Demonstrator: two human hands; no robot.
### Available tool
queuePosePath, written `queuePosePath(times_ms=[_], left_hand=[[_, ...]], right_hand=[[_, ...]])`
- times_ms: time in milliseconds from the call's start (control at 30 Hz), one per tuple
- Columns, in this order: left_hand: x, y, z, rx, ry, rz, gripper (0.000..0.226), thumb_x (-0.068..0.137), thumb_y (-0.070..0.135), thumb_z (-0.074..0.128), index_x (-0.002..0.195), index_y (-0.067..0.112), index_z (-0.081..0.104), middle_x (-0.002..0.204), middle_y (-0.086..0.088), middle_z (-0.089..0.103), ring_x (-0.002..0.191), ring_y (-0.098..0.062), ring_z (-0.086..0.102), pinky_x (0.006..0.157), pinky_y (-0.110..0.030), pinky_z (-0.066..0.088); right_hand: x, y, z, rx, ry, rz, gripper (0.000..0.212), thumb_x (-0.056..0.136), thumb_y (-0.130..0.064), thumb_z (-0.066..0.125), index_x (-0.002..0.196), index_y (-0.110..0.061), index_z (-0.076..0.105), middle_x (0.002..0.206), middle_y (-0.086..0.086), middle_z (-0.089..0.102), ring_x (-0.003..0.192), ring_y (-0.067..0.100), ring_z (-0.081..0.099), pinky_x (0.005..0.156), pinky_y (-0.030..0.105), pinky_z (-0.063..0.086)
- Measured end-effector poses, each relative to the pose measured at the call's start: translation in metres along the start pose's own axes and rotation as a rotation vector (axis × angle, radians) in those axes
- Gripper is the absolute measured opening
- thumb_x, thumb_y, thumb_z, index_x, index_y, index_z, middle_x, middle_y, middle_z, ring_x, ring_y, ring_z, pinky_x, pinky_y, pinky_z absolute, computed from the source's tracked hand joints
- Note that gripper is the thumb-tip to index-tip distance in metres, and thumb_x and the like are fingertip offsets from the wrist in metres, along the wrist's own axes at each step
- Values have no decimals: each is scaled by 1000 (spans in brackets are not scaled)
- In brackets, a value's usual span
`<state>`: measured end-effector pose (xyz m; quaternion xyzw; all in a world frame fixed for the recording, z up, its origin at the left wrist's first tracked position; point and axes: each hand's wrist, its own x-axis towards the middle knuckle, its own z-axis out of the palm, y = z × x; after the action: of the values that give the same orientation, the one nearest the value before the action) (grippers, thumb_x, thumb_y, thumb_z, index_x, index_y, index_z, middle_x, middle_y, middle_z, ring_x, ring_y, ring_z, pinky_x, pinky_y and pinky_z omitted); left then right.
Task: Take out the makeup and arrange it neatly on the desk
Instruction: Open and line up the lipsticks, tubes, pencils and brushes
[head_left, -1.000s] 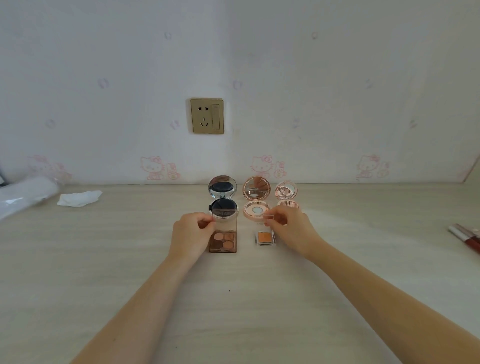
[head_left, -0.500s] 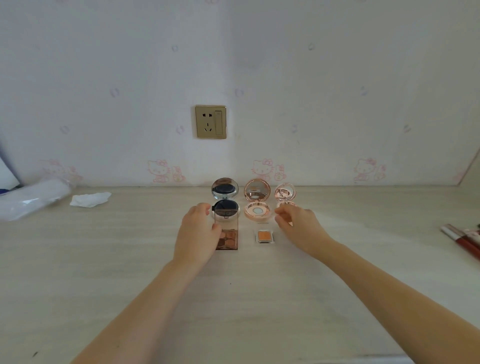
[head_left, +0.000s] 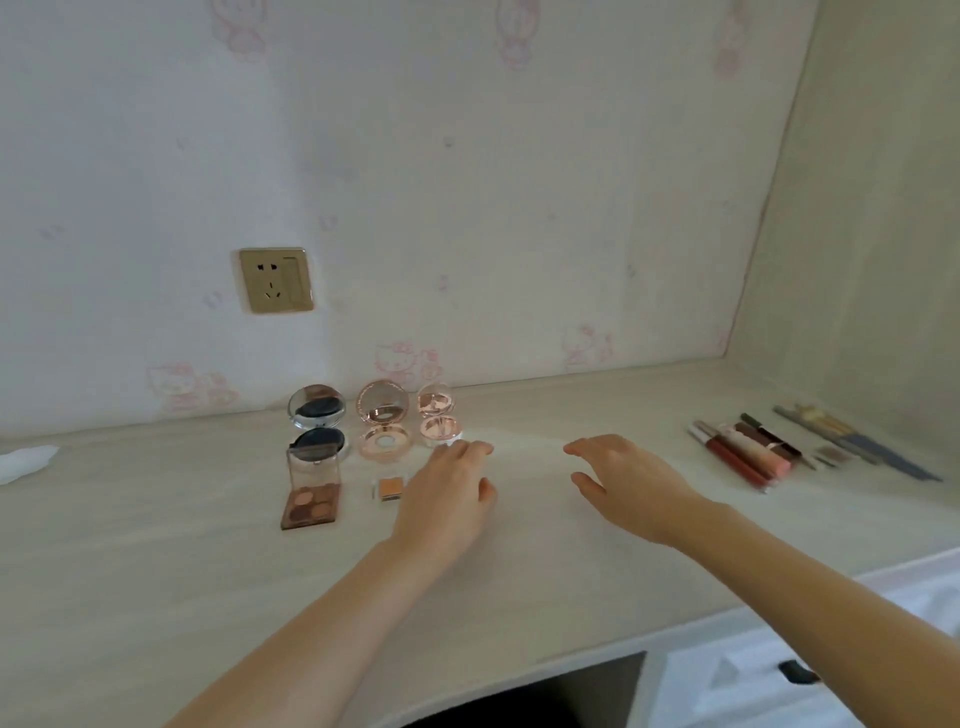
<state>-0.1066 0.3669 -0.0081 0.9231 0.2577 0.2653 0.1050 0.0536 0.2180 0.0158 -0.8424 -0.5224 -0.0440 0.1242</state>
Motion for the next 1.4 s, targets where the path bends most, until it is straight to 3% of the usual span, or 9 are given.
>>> queuePosePath(times_ms=[133,267,467,633,800,933,1100,1233,1400], left_hand=[[19,57,33,69,-5,277,41,86,13,50,126,14,55,117,-3,60,114,-25,52,81,-37,48],[40,115,63,38,-41,406,37,84,13,52,120,11,59,111,-7,64,108,-29,55,79,-38,49],[75,191,107,-11,-91,510,33,88,18,49,118,11,59,119,-6,62,114,-26,51,85,-37,46],[100,244,149,12,-83,702,15,76,16,59,83,9,69,85,-9,67,90,-32,61,70,-36,51],[116,284,174,-5,-180,653,25,82,23,62,94,1,67,96,-17,68,105,-33,55,80,-38,47],[128,300,190,105,-282,533,47,92,40,54,119,2,60,124,-15,60,129,-31,38,103,-38,33],[144,316,201,100,-327,409,50,93,42,49,125,3,57,129,-16,54,127,-32,35,105,-38,30],[154,321,201,125,-398,438,47,95,41,45,128,9,55,130,-14,53,124,-30,37,100,-37,32],[156,320,197,119,-447,475,49,96,42,45,128,7,54,130,-14,54,125,-31,38,101,-38,33]], right_hand=[[-31,54,-15,-79,53,28,42,99,-33,41,140,-23,42,140,0,46,129,16,43,103,30,39],[-55,112,-27,-161,91,101,41,99,-32,42,138,-21,44,144,-1,44,138,17,32,110,33,34],[-82,195,-43,-157,109,230,33,97,-27,46,129,-22,52,130,0,56,122,18,49,101,30,41],[-83,255,-57,-220,28,290,37,96,-25,47,134,-24,50,137,0,50,124,22,46,102,35,42],[-66,290,-66,-222,-71,307,44,93,-27,53,135,-20,46,124,6,54,112,27,52,96,37,44],[-50,299,-58,-223,-154,296,53,93,-28,53,143,-24,37,140,6,41,125,31,41,104,39,37],[-33,314,-49,-253,-202,361,56,92,-23,49,144,-36,32,146,2,35,125,33,34,106,43,33],[-28,319,-47,-232,-278,447,57,93,-25,44,144,-45,26,150,-1,29,129,35,29,108,43,28],[-26,327,-42,-223,-267,441,46,94,-35,46,138,-46,36,149,-3,33,130,33,28,108,44,26]])
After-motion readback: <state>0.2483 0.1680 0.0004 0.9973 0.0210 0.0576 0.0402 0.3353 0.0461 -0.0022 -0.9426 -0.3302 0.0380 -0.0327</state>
